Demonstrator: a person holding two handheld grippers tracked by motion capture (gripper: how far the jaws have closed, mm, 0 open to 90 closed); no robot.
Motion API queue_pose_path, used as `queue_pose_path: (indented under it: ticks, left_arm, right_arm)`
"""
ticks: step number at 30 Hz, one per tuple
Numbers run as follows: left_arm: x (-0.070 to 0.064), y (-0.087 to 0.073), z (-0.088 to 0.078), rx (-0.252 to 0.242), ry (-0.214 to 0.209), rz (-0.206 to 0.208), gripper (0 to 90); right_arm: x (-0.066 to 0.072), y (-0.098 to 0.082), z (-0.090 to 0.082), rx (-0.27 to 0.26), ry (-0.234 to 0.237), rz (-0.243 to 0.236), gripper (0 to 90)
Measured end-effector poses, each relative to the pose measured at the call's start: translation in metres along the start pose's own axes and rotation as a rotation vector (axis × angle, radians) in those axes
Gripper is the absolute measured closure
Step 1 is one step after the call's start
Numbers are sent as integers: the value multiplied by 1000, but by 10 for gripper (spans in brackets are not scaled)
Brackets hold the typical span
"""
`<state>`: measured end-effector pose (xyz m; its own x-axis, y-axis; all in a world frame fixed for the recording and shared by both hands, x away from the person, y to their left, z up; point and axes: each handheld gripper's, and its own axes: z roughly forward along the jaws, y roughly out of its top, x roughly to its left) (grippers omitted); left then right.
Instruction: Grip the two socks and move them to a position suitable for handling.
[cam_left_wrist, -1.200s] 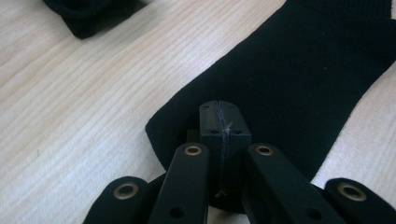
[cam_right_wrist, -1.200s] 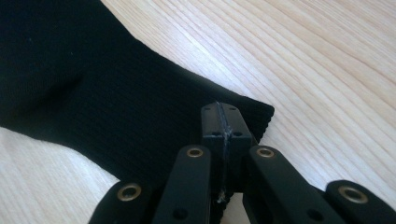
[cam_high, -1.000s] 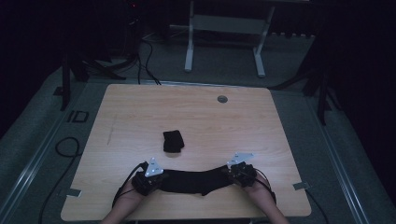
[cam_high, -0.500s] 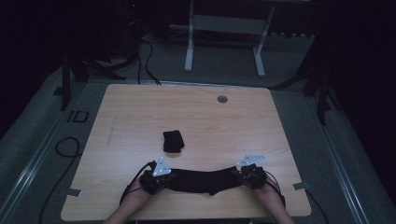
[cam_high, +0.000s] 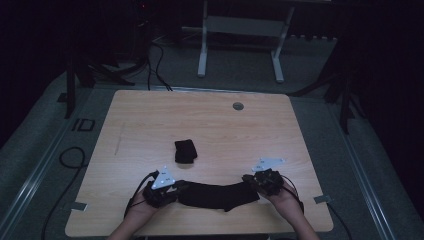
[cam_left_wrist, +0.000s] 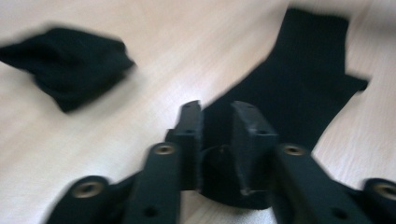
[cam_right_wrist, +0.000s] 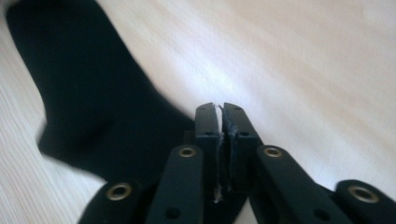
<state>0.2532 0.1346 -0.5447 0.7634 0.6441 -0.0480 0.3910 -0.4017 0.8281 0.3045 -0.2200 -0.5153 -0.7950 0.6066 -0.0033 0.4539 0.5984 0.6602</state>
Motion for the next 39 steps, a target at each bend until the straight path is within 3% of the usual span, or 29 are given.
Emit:
queue_pose_path:
  ticks: [3,8,9,14,19,21,22,30,33,34,35,37,39]
  left_arm:
    - [7,-4,-14,-54,26,-14,656]
    - [19,-16,-22,-65,61,-68,596]
    - [20,-18,-23,-63,77,-65,595]
    - [24,-22,-23,-63,80,-78,513]
    - [26,-21,-20,-58,92,-102,456]
    - [27,-22,-19,-52,94,-105,444]
    - [27,-22,-19,-51,93,-108,445]
    - [30,-22,-16,-56,87,-115,445]
    - [31,-22,-15,-52,93,-119,445]
    - [32,-22,-15,-53,98,-118,445]
    - [32,-21,-14,-53,104,-126,445]
    - [33,-20,-14,-60,106,-131,447]
    - [35,-19,-12,-55,110,-142,448]
  right_arm:
    - [2,27,2,-30,-12,-43,791]
    - [10,72,21,-35,19,-112,672]
    - [14,83,29,-33,28,-128,636]
    - [23,123,65,-11,46,-180,565]
    - [28,152,105,11,72,-147,498]
    - [29,156,113,19,76,-145,491]
    - [31,164,129,35,74,-139,479]
    - [32,173,169,77,86,-87,431]
    - [34,171,176,102,81,-97,437]
    - [36,168,182,128,86,-102,561]
    - [38,167,183,133,83,-109,613]
    - [42,165,181,117,51,-128,801]
    - [44,165,179,118,29,-142,816]
